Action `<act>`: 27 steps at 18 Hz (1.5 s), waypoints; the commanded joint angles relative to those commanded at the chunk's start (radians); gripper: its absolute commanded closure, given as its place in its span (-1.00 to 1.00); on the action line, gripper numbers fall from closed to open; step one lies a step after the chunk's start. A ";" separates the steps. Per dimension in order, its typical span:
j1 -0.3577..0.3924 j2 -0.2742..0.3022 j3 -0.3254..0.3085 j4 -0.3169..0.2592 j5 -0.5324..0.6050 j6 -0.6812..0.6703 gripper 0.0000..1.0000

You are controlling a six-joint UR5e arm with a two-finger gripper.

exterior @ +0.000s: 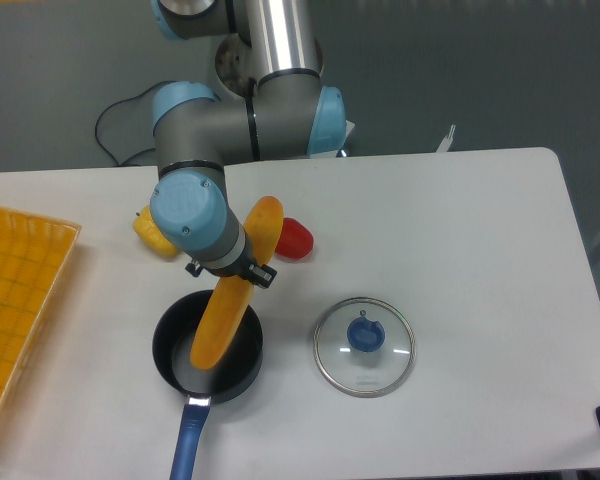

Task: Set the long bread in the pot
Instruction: 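Tilt the held bread upright and lower its end into the saucepan, then lower the bread further into the saucepan, standing it on end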

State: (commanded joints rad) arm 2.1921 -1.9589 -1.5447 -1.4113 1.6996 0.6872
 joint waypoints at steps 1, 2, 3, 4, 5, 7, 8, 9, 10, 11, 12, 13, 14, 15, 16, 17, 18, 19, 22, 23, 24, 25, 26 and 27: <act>0.000 0.000 0.002 0.000 -0.002 0.002 -0.03; 0.000 0.000 0.002 0.000 -0.002 0.002 -0.03; -0.002 0.000 0.002 0.000 -0.002 0.002 -0.03; -0.002 -0.002 0.003 0.000 -0.002 0.002 -0.03; -0.002 -0.005 0.003 0.000 -0.002 0.002 -0.03; -0.008 -0.009 0.008 0.000 -0.002 -0.003 -0.03; -0.009 -0.012 0.009 0.000 -0.003 -0.017 -0.03; -0.015 -0.015 0.012 0.000 -0.002 -0.031 -0.03; -0.020 -0.024 0.014 0.000 0.000 -0.034 -0.03; -0.020 -0.028 0.015 0.000 0.000 -0.034 -0.03; -0.020 -0.029 0.015 0.000 0.002 -0.034 -0.03; -0.020 -0.029 0.015 0.000 0.002 -0.034 -0.04; -0.021 -0.029 0.015 0.000 0.002 -0.034 -0.04; -0.023 -0.035 0.014 0.002 0.003 -0.035 -0.05; -0.025 -0.037 0.012 0.002 0.003 -0.035 -0.06; -0.028 -0.037 0.012 0.002 0.003 -0.037 -0.06; -0.032 -0.040 0.014 0.002 0.003 -0.047 -0.06; -0.032 -0.041 0.014 0.003 0.002 -0.058 -0.06; -0.032 -0.041 0.015 0.008 0.000 -0.067 -0.07; -0.034 -0.041 0.015 0.008 0.000 -0.072 -0.08; -0.034 -0.043 0.015 0.008 -0.002 -0.075 -0.08; -0.034 -0.043 0.015 0.008 -0.002 -0.075 -0.08; -0.034 -0.043 0.015 0.008 -0.002 -0.075 -0.09; -0.034 -0.044 0.015 0.008 -0.002 -0.075 -0.09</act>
State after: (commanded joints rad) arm 2.1583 -2.0034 -1.5294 -1.4036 1.6981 0.6121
